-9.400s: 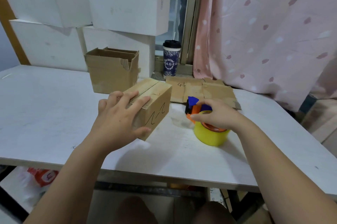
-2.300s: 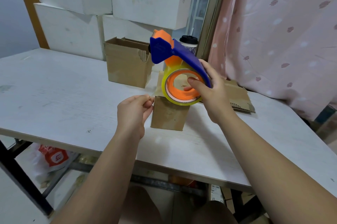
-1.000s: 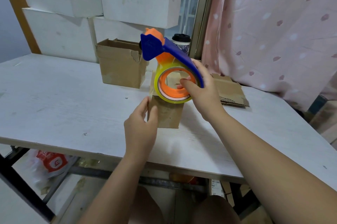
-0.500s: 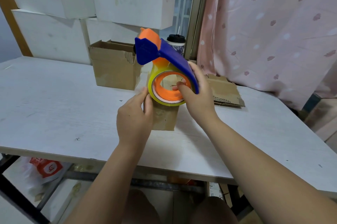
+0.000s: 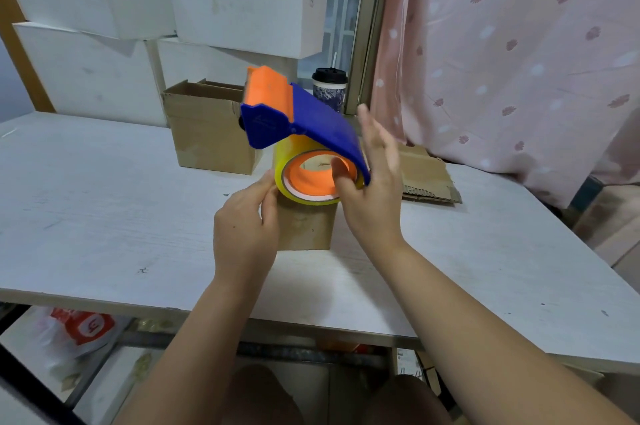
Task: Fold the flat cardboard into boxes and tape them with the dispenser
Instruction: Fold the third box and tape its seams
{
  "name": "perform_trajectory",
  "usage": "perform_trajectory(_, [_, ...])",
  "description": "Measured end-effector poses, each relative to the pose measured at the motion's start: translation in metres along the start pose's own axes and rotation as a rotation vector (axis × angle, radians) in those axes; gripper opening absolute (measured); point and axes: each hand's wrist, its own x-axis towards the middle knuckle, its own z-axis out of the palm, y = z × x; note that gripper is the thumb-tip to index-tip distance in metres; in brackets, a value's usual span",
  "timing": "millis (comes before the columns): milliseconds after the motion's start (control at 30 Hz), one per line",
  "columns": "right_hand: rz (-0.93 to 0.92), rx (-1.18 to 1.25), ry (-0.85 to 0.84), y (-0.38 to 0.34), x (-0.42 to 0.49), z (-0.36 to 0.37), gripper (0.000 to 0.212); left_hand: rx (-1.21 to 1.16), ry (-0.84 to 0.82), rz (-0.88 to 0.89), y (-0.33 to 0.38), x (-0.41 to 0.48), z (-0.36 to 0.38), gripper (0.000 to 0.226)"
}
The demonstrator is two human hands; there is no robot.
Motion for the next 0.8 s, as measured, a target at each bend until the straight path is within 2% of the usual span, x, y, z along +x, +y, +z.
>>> perform_trajectory(133, [-0.011, -0.083, 0.012, -0.001, -0.001, -0.005, 0.057, 0.037, 0.007, 0.012, 0.005, -0.002, 0.001, 0.036])
perform_trajectory(233, [-0.024, -0.256, -0.021, -0.004, 0.007, -0.014, 0.053, 0.079, 0.015, 0.042, 0.010, -0.002, 0.001, 0.044])
perform_trajectory(400, [-0.043, -0.511, -0.271, -0.025, 0.035, -0.022, 0.038, 0.160, 0.029, 0.074, 0.012, -0.003, 0.007, 0.027])
perform_trajectory(467, [-0.056, -0.612, -0.380, -0.034, 0.046, -0.024, 0.043, 0.172, 0.036, 0.077, 0.012, -0.003, 0.008, 0.026])
perform_trajectory(533, [-0.070, -0.702, -0.485, -0.040, 0.054, -0.027, 0.061, 0.179, 0.038, 0.078, 0.013, -0.002, 0.009, 0.028])
perform_trajectory(600, [-0.096, -0.770, -0.554, -0.045, 0.057, -0.030, 0.069, 0.212, 0.039, 0.082, 0.014, -0.001, 0.009, 0.022])
perform_trajectory(800, [-0.206, -0.722, -0.551, -0.053, 0.055, -0.030, 0.068, 0.290, 0.029, 0.095, 0.013, -0.001, 0.009, 0.018])
